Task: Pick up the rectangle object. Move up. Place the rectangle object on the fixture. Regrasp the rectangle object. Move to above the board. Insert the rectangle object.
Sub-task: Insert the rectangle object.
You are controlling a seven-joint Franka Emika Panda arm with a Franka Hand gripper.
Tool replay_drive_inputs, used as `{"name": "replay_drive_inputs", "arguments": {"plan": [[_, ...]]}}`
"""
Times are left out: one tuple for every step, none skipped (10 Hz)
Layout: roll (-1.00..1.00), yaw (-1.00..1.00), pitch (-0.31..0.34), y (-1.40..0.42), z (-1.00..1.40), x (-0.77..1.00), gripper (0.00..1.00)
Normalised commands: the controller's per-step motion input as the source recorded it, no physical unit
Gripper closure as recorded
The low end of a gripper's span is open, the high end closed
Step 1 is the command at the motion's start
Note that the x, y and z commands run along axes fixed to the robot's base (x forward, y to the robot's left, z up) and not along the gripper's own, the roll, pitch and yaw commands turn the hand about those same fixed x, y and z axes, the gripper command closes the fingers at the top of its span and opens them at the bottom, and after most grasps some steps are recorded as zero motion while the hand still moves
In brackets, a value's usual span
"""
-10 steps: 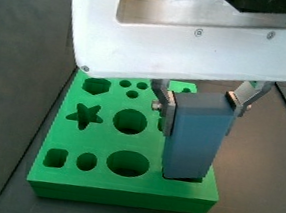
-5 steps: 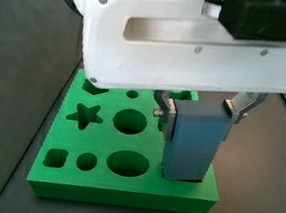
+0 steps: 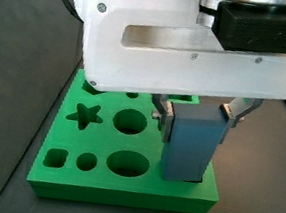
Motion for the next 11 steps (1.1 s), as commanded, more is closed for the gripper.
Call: {"name": "replay_drive_inputs", "arguments": {"plan": [[0.05,-0.15,0.0,0.0,-0.09,0.12,1.0],[0.06,-0.15,0.0,0.0,-0.07,0.1,1.0],[0.04,-0.05,0.0,0.0,0.0,0.11,1.0],[0.09,-0.01,0.0,0.0,-0.12,0.0,1.0],[0.21,0.0,0.0,-0.05,-0.28,0.0,1.0],[0.24,0.0,0.0,-0.08,-0.35,0.0,1.0],[0.23,0.0,0.0,-0.08,-0.34,0.0,1.0],[0.31,0.0,0.0,-0.17,-0.53,0.0,1.0],[0.38,0.0,0.0,-0.3,-0.62,0.02,1.0],[0.34,0.0,0.0,-0.32,-0.68,0.12,1.0],[0.28,0.0,-0.003,-0.27,-0.75,0.14,1.0]]}}
